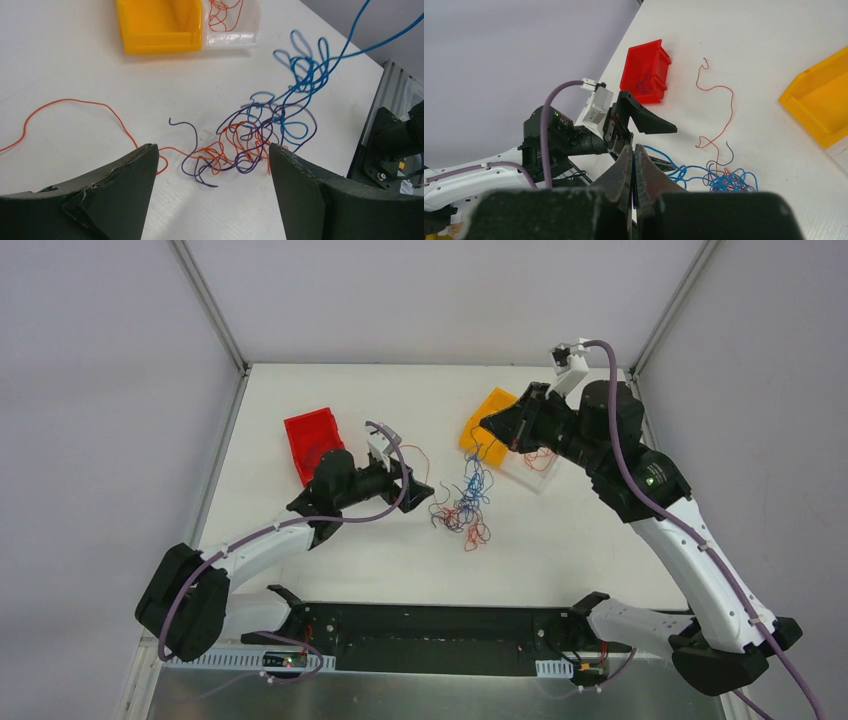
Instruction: Untangle the cables
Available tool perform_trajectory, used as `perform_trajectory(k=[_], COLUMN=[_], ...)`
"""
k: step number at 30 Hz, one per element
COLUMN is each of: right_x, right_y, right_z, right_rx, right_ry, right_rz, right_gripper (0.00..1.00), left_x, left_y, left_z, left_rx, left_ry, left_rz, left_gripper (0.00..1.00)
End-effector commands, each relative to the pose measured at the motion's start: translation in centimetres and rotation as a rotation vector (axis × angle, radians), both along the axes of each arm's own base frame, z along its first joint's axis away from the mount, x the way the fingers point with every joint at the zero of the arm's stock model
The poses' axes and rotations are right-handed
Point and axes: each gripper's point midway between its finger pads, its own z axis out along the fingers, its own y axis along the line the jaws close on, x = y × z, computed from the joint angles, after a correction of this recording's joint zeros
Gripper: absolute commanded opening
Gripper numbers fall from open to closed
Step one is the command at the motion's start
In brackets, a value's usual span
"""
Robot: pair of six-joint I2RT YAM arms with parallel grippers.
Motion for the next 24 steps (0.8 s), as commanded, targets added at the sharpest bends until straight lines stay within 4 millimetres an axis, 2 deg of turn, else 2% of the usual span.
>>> perform_trajectory(k=[1,5,8,15,20,24], right_x=[-0.3,-0.3,-0.4,-0.9,-0.9,-0.9], right_y=[0.5,0.6,0.9,1.2,1.4,1.8], right_z=[0.4,-0.7,-0.8,1.1,2.7,3.4], right_rx=[0.021,0.019,0.032,0.076,0.107,0.139], right_ry=[0.018,0.044,0.055,0.041,0.023,0.021], right_rz=[0.022,0.018,0.027,0.055,0.056,0.067], right_gripper=[0.00,0.00,0.00,0.00,0.00,0.00], left_x=[-0.7,-1.2,-1.5,-1.7,-2.0,-1.6], left_y=[-0.4,-0.7,-1.5,-4.2,-6.4,-7.7], left_z=[5.1,6.5,6.9,8.1,8.0,8.3], left_rx=[-0.113,-0.145,-0.147,-0.144,-0.145,-0.156], left_ry=[-0.129,-0.141,-0.149,-0.195,-0.213,-0.233], left_rz=[-0.026,-0.041,-0.070,-0.171,-0.237,-0.241], left_gripper=[0.83,0.82,0.81,0.80,0.80,0.75])
